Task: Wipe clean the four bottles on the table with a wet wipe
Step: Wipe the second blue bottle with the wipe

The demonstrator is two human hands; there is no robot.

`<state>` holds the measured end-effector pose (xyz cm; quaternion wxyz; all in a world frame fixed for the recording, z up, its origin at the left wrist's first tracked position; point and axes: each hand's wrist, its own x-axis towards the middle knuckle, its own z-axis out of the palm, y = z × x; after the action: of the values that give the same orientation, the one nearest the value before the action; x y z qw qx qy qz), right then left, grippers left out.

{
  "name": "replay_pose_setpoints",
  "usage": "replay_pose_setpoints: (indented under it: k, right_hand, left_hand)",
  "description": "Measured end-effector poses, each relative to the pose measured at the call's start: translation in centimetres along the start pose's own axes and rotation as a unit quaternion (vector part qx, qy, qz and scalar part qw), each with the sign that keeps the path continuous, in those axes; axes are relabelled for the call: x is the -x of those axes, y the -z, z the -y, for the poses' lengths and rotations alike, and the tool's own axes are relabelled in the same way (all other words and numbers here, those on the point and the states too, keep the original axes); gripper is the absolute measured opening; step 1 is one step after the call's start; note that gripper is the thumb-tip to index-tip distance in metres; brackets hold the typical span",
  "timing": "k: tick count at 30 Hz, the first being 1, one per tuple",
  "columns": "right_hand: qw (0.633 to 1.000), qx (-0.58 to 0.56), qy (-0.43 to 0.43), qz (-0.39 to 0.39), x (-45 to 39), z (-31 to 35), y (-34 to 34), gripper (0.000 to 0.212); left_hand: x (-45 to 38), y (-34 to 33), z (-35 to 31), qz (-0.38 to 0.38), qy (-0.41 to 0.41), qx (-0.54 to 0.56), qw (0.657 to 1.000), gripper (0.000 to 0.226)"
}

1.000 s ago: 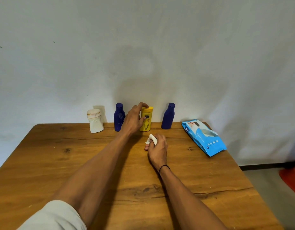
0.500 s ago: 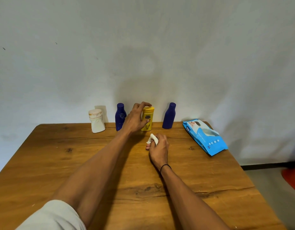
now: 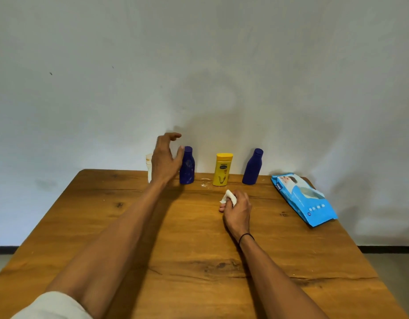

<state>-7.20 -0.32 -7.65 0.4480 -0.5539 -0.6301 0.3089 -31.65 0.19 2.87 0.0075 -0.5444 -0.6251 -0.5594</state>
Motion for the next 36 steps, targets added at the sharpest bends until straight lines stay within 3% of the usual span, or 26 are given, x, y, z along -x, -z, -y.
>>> replay_pose_setpoints:
  k: [4, 12, 17, 33, 36]
  right_hand:
    - [1.0, -0.004, 0.001, 0.002, 0.1, 0.1, 0.1, 0.02]
    - [1.0, -0.006, 0.001, 0.002, 0.1, 0.2, 0.1, 0.026]
    - [1.0, -0.003, 0.002, 0.004, 0.1, 0.2, 0.1, 0.027]
    - [1.0, -0.002, 0.005, 0.008, 0.3, 0.4, 0.2, 0.026]
    - [1.0, 0.002, 0.0, 0.008, 0.2, 0.4, 0.2, 0.028]
  left_hand:
    - [0.0, 0.7, 2.2, 0.191, -0.044, -0.047, 0.979, 0.042]
    - [0.6, 0.4, 1.6, 0.289, 0.001, -0.075, 0.954, 0.09]
    - [1.2, 0.1, 2.2, 0.276, 0.027, -0.07, 0.958, 0.098]
    - [2.8, -0.9, 1.0, 0.216, 0.059, -0.016, 0.975, 0.072]
    - [3.4, -0.5, -0.1, 0.195, 0.101, 0.037, 0.975, 0.069]
